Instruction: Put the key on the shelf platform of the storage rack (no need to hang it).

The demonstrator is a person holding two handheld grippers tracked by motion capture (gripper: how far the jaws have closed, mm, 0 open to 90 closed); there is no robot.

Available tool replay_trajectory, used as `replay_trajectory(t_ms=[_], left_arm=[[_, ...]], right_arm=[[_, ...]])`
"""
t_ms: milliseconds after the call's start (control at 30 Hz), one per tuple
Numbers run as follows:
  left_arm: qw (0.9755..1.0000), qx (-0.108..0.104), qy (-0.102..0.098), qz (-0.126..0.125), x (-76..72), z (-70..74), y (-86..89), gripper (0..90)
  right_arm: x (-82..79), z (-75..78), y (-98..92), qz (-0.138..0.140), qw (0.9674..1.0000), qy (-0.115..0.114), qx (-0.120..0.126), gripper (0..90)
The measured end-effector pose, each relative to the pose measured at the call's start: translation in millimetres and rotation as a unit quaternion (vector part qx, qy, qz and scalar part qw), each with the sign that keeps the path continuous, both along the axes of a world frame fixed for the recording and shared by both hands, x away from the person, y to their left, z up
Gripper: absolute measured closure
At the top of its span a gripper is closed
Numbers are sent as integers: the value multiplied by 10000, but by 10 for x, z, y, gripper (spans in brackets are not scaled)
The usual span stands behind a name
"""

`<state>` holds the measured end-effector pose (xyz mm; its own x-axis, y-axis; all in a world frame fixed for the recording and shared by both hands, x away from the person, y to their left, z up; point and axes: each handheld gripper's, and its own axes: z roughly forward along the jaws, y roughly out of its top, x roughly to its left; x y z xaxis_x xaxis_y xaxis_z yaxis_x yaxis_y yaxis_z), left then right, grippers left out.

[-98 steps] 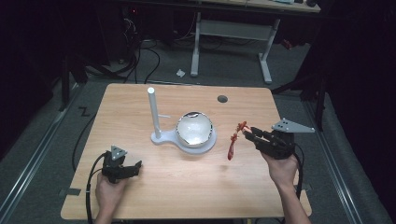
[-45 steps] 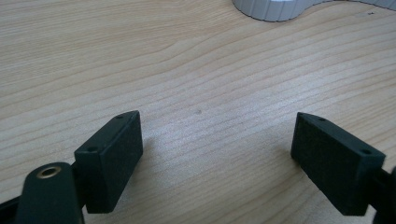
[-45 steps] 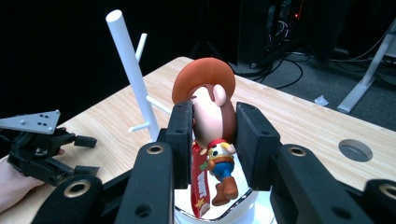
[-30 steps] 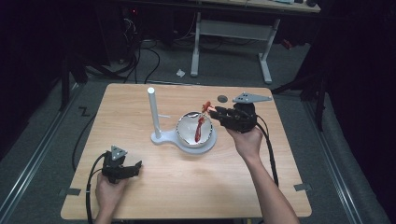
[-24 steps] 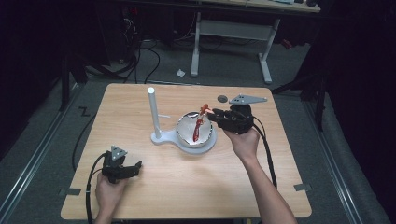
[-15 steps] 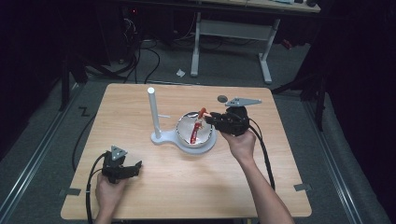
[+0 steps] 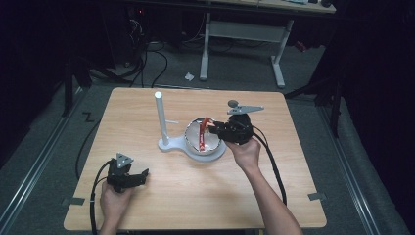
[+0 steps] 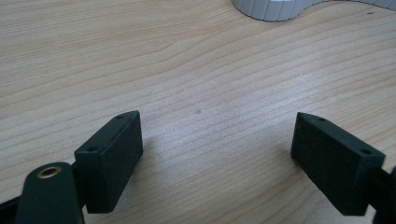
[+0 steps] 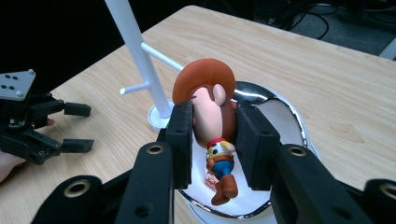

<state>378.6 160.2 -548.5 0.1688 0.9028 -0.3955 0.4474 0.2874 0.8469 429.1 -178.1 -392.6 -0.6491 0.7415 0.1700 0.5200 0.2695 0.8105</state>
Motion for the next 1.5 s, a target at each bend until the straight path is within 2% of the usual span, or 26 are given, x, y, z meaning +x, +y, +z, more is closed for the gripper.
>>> replay_trajectory(t_ms=[200, 933, 1067, 1200, 1300, 1500], left_arm=[[10000, 1, -1, 0, 0, 0, 0, 172], [10000, 5, 0, 2, 1, 0, 1, 174], [10000, 5, 1, 1, 0, 0, 1, 174], [10000, 5, 1, 2, 0, 0, 1, 173], [10000, 6, 0, 2, 0, 0, 2, 174], [10000, 7, 0, 2, 0, 0, 2, 174]], right_arm=[[18, -85, 3, -7, 9999, 101, 93, 687], [98, -271, 120, -11, 9995, 298, -129, 686], [116, -294, 140, 6, 9995, 252, -194, 686], [143, -339, 164, -26, 9993, 339, -174, 686], [158, -378, 190, -20, 9989, 368, -286, 686], [195, -453, 246, -4, 9985, 419, -351, 685]])
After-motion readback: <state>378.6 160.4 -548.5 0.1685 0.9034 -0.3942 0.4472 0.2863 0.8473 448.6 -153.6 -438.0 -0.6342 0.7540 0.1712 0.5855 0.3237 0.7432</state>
